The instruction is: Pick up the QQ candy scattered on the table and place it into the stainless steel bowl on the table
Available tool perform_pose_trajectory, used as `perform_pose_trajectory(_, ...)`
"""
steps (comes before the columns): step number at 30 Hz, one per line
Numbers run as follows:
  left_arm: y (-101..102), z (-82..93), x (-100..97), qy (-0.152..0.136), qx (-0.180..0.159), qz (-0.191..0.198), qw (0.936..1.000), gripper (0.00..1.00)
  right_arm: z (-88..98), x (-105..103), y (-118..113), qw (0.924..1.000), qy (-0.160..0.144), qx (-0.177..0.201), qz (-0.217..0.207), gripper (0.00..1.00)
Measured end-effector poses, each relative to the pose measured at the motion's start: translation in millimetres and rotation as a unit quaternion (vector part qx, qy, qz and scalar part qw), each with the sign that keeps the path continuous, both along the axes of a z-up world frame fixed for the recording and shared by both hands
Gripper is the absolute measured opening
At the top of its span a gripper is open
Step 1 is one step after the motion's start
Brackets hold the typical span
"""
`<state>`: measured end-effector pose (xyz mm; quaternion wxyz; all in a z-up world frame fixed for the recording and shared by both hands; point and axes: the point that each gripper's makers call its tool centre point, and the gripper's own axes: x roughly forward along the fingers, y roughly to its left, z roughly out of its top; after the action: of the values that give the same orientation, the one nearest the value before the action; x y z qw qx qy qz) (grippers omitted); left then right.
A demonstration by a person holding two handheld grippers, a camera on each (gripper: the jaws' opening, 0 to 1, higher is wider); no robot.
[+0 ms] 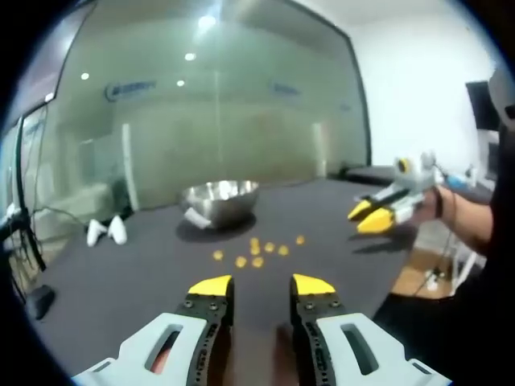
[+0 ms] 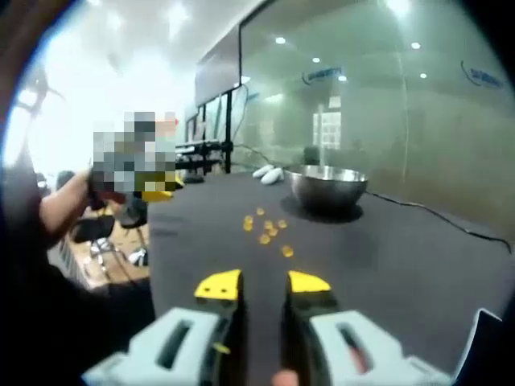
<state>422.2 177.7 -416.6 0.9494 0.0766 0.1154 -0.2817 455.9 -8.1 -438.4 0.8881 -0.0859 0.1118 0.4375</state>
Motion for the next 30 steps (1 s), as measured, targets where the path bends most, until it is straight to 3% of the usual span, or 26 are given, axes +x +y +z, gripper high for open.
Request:
perform_pose_trajectory(3,-2,0.6,-0.9,-0.007,0.01,-0.004,0.9999,0.29,-0.9,1,-1,1.0,0.004,-0.001,0.001,0.22)
perform_pose_trajectory(12,1,-7.0,-1.8,0.008,0.012,-0.001,0.9999,0.29,-4.7,-1,0,0.9999,0.005,-0.009,0.008,0.22)
perform_pose_trajectory(30,1,-7.3,-1.7,0.006,-0.003,-0.004,1.0,0.29,-17.7,6,7,0.9996,0.018,-0.014,0.016,0.21)
